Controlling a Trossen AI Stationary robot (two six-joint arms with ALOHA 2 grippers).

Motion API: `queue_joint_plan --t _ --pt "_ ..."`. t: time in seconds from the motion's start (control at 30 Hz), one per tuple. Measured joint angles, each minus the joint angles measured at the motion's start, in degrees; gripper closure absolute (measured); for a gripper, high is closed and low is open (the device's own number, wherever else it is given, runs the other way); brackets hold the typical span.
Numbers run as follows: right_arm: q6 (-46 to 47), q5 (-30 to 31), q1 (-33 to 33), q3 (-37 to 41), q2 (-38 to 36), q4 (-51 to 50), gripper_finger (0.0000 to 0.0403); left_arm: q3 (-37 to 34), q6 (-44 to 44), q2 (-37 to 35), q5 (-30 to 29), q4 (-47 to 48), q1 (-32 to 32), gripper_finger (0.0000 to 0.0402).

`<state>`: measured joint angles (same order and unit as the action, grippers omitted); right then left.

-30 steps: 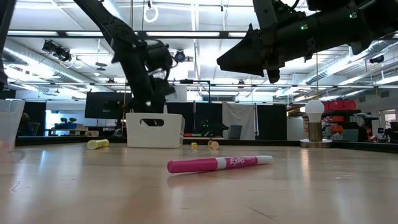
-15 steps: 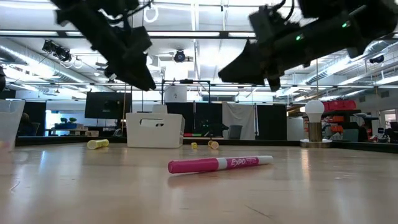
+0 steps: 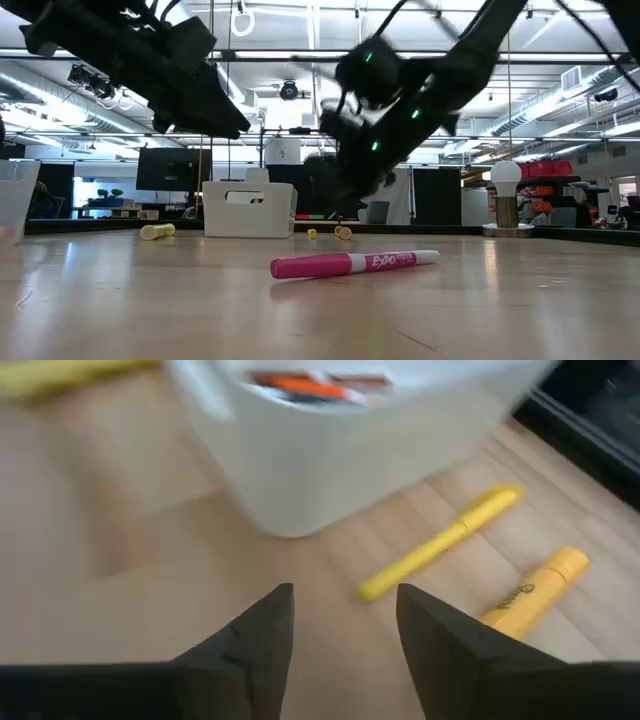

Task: Pick & Place Markers
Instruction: Put the yellow pen into the transparent bin

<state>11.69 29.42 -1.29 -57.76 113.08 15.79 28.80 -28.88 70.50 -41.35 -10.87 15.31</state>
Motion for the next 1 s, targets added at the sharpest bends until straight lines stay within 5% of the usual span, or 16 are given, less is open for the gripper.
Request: queue_joint_plan --t 0.57,1.0 --pt "2.25 -7.44 -9.80 -2.68 6.12 0.69 0.0232 0.00 0.87 0.00 -0.01 0.37 0.00 0.0225" --pt "4.77 -8.23 -11.18 -2.99 5.77 -6.07 0.0373 0.00 0.90 0.00 0.01 0.37 0.00 0.0225"
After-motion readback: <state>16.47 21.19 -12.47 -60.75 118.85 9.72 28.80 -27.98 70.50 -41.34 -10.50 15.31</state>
